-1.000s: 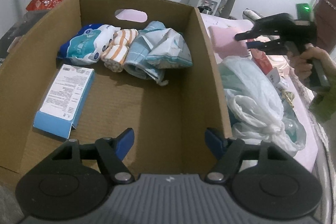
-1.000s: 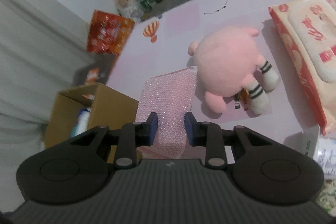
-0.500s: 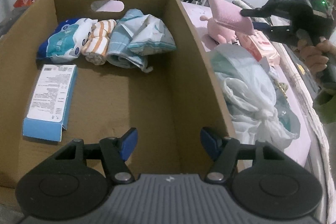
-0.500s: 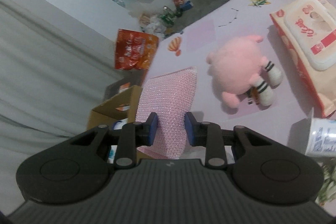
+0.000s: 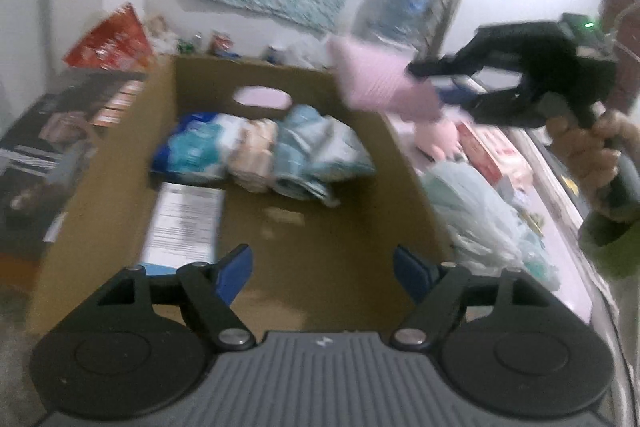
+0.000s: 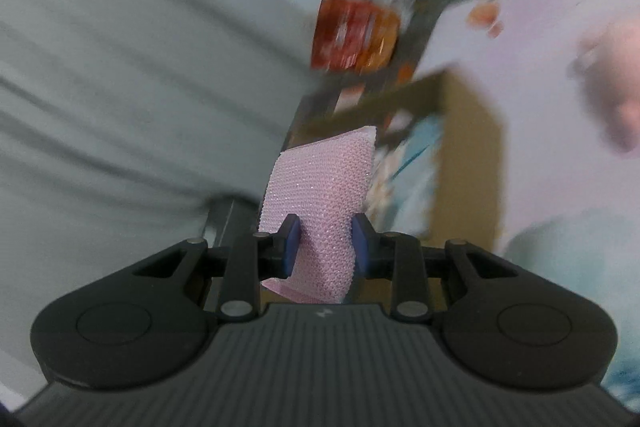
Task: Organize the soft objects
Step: 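Lift the pink pad and lower it into the cardboard box, then open the right tool to release the pad and withdraw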
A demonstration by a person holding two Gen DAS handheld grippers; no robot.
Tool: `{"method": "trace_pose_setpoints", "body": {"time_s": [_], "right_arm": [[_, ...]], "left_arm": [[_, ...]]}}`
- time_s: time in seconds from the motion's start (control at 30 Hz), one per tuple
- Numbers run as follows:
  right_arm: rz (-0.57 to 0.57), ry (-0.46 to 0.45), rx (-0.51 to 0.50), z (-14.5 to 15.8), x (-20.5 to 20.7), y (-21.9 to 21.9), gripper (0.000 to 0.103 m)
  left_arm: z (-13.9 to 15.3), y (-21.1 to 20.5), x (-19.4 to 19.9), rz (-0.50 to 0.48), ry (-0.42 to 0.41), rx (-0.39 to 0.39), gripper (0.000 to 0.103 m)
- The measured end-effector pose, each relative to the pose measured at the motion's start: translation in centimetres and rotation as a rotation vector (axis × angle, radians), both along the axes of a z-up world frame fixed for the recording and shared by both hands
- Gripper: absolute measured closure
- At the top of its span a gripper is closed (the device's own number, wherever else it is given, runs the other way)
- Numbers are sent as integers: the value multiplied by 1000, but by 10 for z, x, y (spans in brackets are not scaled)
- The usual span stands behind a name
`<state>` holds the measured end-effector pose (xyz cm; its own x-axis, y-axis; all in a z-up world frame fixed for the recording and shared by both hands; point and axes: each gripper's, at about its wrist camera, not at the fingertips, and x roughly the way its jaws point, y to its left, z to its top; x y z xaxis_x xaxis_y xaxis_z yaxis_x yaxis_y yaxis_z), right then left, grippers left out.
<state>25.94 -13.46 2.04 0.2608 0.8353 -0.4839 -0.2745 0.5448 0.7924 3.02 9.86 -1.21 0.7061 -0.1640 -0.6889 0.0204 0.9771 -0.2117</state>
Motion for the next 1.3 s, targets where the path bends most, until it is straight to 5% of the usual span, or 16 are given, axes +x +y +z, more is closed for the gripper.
{"method": "trace_pose_setpoints", "body": {"time_s": [0.2, 0.43, 0.8, 1.13, 1.3], "right_arm": [[130, 92, -244, -27, 5, 104, 76], [142, 112, -516, -50, 5, 168, 75], [132, 165, -649, -64, -29, 168, 78], [141, 235, -634, -83, -28, 173, 76], [122, 173, -599, -61, -24, 166, 76]], "left_arm": [[15, 40, -28, 109, -53, 19, 23], [17, 73, -43, 178, -76, -13, 22], [11, 89, -54, 160, -103, -67, 22], [9, 91, -58, 161, -97, -66, 22], [8, 93, -59, 170, -89, -62, 22]]}}
